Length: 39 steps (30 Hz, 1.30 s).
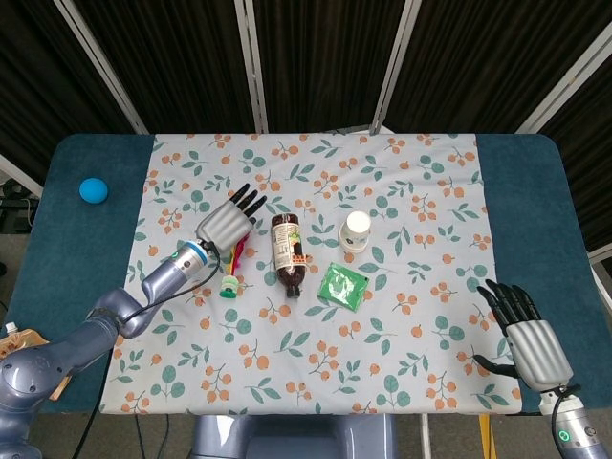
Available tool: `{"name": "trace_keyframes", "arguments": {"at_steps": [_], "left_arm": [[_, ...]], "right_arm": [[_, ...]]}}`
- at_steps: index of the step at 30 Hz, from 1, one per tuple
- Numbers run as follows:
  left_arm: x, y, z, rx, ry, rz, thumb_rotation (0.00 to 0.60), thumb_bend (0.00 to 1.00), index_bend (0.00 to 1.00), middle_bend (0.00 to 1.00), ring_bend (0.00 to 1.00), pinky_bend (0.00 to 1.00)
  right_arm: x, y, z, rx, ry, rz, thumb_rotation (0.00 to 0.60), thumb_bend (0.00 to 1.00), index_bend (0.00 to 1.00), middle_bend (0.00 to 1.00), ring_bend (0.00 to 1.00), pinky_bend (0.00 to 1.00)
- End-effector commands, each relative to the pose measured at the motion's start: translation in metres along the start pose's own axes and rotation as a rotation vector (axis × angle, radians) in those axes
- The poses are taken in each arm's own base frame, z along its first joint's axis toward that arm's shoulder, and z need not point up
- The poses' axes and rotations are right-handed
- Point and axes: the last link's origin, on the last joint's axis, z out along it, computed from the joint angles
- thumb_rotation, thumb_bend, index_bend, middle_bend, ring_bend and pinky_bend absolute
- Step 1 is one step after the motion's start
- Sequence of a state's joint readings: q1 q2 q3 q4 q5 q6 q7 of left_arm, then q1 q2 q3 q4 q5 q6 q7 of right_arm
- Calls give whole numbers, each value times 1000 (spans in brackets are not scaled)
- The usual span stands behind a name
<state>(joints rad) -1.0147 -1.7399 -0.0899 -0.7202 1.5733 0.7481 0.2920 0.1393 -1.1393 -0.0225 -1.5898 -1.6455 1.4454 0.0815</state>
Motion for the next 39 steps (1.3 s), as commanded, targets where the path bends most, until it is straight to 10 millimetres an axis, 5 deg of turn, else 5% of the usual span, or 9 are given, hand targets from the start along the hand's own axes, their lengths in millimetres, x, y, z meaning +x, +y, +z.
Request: {"name": "trace_keyframes", "arguments": {"at_steps": [1,19,39], "left_arm": [[-2,0,0,-2,-9,6,600,298,486,30,0,0],[-5,7,6,1,-12,2,600,510,573,54,0,0],[-6,5,3,7,15,14,600,576,604,61,0,0]], "right_arm": [[0,0,0,0,0,1,600,38,0,0,0,0],[0,0,1,-2,-2,6,600,38,0,0,0,0],[-1,-1,1,2,-6,8,600,38,0,0,0,0]]}}
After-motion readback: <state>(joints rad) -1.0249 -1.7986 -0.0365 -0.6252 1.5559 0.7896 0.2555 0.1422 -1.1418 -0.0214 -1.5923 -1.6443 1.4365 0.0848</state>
